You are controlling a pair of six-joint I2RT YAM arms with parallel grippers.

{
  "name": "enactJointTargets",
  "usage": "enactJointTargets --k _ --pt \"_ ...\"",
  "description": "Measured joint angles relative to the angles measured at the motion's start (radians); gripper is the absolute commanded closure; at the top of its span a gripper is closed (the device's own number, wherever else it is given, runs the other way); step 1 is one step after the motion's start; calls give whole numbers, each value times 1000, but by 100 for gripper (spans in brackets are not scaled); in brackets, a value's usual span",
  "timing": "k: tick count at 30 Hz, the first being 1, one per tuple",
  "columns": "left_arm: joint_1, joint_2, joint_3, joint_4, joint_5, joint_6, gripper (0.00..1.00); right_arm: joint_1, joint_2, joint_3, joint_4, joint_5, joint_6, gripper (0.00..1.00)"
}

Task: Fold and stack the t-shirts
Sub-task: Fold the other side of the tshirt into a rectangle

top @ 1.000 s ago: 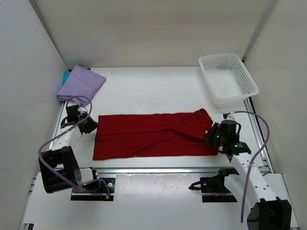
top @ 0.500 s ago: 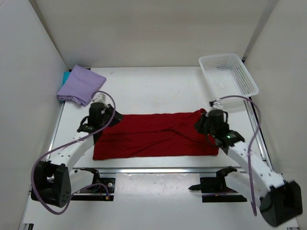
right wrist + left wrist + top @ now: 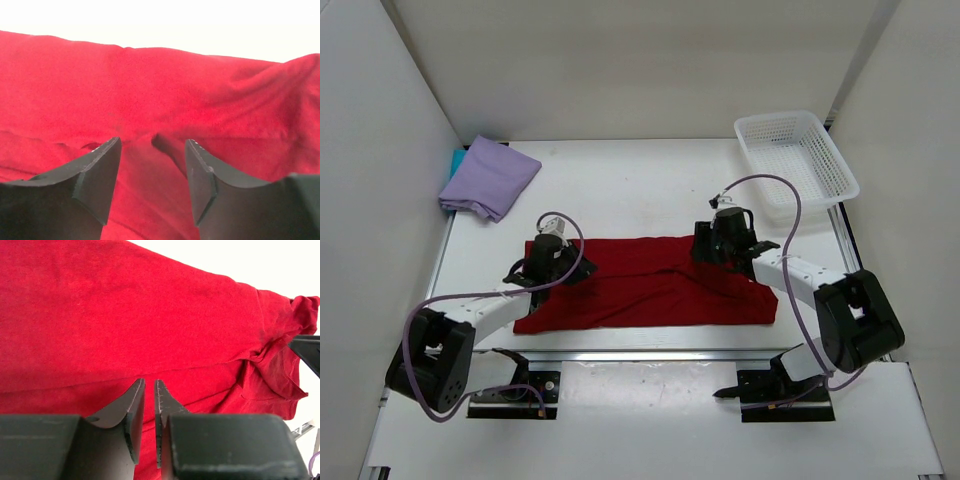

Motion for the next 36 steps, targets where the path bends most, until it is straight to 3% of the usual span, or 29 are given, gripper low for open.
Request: enactJointTargets --k 3,4,5,8,11,22,30,32,36 --pt "-16 26 -1 32 2 -8 76 -3 41 7 22 -12 -14 55" --pt "-19 34 -1 40 3 -10 77 -2 55 10 29 -19 -17 61" --pt "-24 42 -1 45 3 -11 77 -2 64 11 34 -24 -21 74" --pt "-31 55 -4 59 5 -16 77 5 73 11 35 -31 -24 92" --pt "-34 55 -6 64 5 -20 78 29 61 12 28 -13 -14 98" --pt "-44 51 -6 67 6 -38 78 228 -91 -24 -153 172 122 100" --pt "-35 5 -6 64 6 -42 77 340 -151 -89 -204 219 253 98" --pt "-30 -2 -6 63 6 -42 77 373 -174 -109 -203 230 286 93" --pt "-16 -11 -6 55 7 -41 77 443 -227 -153 -180 241 348 73"
